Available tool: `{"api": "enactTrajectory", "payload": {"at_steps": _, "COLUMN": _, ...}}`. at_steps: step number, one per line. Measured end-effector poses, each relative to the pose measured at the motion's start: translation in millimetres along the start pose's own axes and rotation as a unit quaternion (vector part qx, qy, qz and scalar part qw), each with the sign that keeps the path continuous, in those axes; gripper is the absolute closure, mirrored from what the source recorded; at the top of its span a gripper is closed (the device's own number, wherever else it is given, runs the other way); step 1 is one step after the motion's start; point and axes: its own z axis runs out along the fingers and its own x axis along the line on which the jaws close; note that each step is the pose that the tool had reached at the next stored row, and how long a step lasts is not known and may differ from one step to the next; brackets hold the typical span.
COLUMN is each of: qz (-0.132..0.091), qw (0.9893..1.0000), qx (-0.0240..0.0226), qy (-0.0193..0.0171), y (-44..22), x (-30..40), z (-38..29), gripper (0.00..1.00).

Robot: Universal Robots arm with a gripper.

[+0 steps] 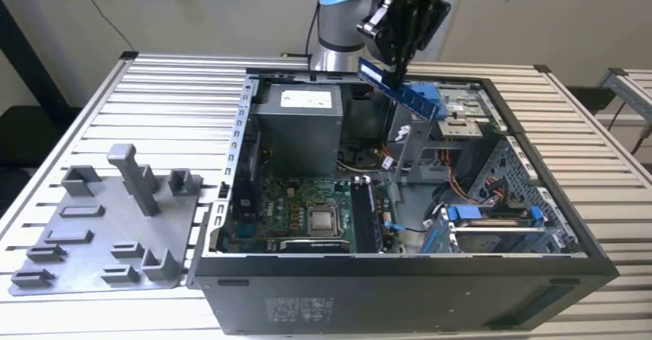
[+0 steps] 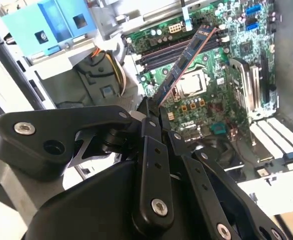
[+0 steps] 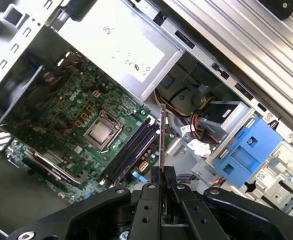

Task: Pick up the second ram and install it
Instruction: 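Insert the second ram into the second slot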

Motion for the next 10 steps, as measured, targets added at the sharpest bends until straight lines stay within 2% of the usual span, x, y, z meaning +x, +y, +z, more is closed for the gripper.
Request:
{"api": "enactTrajectory", "payload": {"at_steps": 5, "qz": 0.040, "qw": 0.9992, "qx": 0.0011, "qy": 0.0000, "y": 0.0, "x": 0.0, "z": 0.2, "gripper": 0.86}}
{"api": "enactTrajectory", "payload": {"at_steps": 8, "qz": 0.065, "qw": 0.9979, "qx": 0.0018, "qy": -0.0001, "y": 0.0, "x": 0.0, "z": 0.3, "gripper": 0.86}}
{"api": "enactTrajectory", "payload": {"at_steps": 10, "qz": 0.083, "qw": 0.9966, "qx": 0.0023, "qy": -0.0001, "y": 0.0, "x": 0.0, "z": 0.4, "gripper": 0.86}}
